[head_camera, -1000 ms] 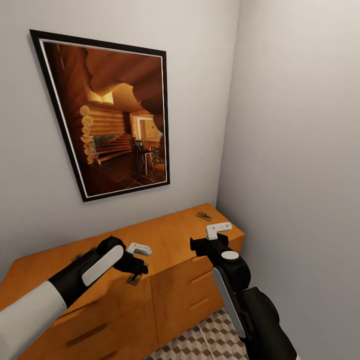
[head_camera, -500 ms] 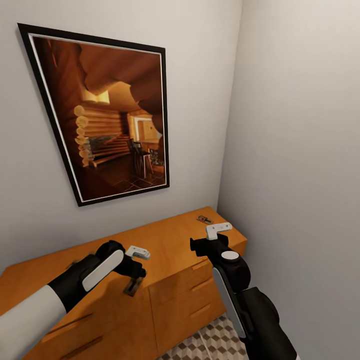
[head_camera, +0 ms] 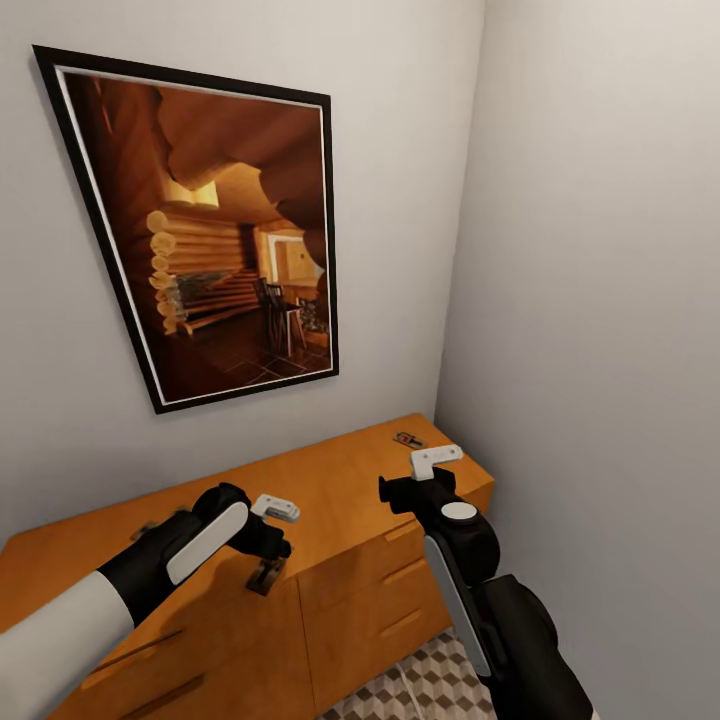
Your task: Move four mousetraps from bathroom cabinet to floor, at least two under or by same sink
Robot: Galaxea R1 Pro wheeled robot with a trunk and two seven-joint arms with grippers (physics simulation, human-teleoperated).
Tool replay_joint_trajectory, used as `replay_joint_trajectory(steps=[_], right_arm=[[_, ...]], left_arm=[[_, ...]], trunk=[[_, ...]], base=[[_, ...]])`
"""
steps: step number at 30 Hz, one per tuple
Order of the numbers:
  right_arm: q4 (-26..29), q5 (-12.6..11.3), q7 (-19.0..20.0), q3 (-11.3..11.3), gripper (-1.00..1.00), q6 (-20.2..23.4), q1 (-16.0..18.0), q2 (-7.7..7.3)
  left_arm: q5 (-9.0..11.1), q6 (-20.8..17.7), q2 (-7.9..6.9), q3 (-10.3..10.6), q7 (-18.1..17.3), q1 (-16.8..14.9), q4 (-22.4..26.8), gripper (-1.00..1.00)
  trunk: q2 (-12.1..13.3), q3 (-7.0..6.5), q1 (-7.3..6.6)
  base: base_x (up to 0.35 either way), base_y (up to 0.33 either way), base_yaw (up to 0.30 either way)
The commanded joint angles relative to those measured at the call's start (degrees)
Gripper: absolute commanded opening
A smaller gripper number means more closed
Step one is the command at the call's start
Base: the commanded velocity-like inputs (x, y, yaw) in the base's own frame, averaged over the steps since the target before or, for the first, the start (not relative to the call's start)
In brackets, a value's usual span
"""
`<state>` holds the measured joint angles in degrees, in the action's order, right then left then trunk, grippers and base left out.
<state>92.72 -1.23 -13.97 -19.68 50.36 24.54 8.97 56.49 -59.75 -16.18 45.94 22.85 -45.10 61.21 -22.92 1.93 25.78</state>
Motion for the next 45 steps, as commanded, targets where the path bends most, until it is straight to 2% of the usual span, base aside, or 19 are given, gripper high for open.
replay_joint_trajectory(steps=[1, 11, 30, 37, 45], right_arm=[[0.00, 0.00, 0.00, -0.02, 1.00, 0.00, 0.00, 0.00], [0.00, 0.00, 0.00, -0.09, 1.00, -0.02, -0.02, 0.00], [0.01, 0.03, 0.00, -0.65, 1.00, -0.08, -0.01, 0.00], [0.01, 0.06, 0.00, -0.70, 1.00, -0.09, -0.02, 0.00], [0.01, 0.06, 0.00, -0.71, 1.00, -0.09, -0.02, 0.00]], left_arm=[[0.00, 0.00, 0.00, 0.01, 0.00, 0.00, -0.03, 1.00], [0.02, -0.01, 0.01, -0.21, -0.04, -0.06, -0.18, 1.00], [0.11, -0.02, 0.12, -0.48, 0.00, -0.33, -1.60, 1.00], [0.11, -0.02, 0.74, -0.45, 0.00, -0.33, -1.94, 1.00], [0.03, -0.02, 2.26, -0.42, 0.00, -0.43, -3.11, 1.00]], trunk=[[0.00, 0.00, 0.00], [0.00, 0.00, 0.00], [-7.62, 3.41, 4.17], [-10.43, 4.67, 5.71], [-10.43, 4.67, 5.71]], base=[[0.002, 0.000, 0.000], [0.000, 0.000, 0.000], [0.000, 0.000, 0.000], [0.000, 0.000, 0.000], [0.000, 0.000, 0.000]])
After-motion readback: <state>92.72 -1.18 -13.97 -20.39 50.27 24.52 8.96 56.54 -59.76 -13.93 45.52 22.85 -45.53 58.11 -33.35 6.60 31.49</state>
